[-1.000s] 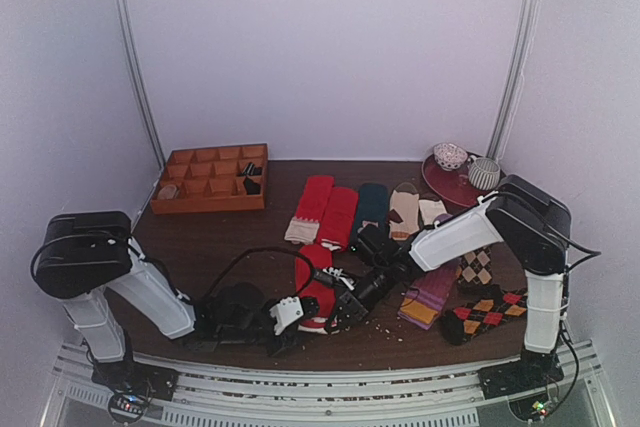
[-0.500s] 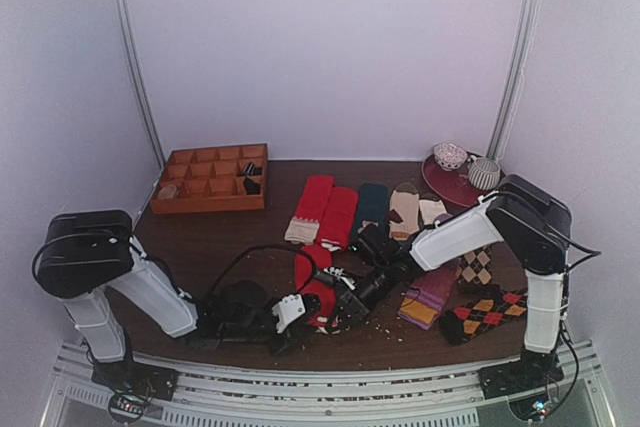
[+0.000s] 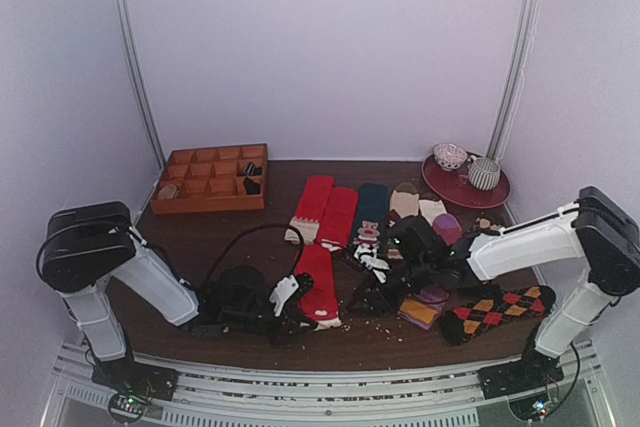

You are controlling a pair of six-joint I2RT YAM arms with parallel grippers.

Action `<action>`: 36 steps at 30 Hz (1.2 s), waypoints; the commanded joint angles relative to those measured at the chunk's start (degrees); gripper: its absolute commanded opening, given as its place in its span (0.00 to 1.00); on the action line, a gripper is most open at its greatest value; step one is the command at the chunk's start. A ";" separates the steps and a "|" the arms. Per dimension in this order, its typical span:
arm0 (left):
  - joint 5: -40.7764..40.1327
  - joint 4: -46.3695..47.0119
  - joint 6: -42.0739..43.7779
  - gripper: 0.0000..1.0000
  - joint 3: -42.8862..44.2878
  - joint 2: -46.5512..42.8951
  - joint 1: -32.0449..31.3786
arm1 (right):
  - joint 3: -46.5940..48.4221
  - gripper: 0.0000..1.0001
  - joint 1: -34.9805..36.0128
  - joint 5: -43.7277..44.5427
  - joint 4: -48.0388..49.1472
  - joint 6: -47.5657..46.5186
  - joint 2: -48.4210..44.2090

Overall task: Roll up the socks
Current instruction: Roll a pair of socks at the center of the board.

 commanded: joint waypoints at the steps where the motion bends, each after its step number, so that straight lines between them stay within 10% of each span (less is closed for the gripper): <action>1: 4.76 -20.48 -6.81 0.00 -2.20 2.69 0.92 | -8.06 0.44 6.28 14.63 13.48 -14.04 -8.02; 11: 6.89 -24.14 -7.93 0.00 -1.77 3.72 0.94 | -6.92 0.46 17.72 26.82 18.69 -29.27 0.71; 36: 7.87 -24.02 -7.02 0.00 -2.14 4.33 0.94 | -3.85 0.35 17.86 29.60 17.38 -30.64 8.33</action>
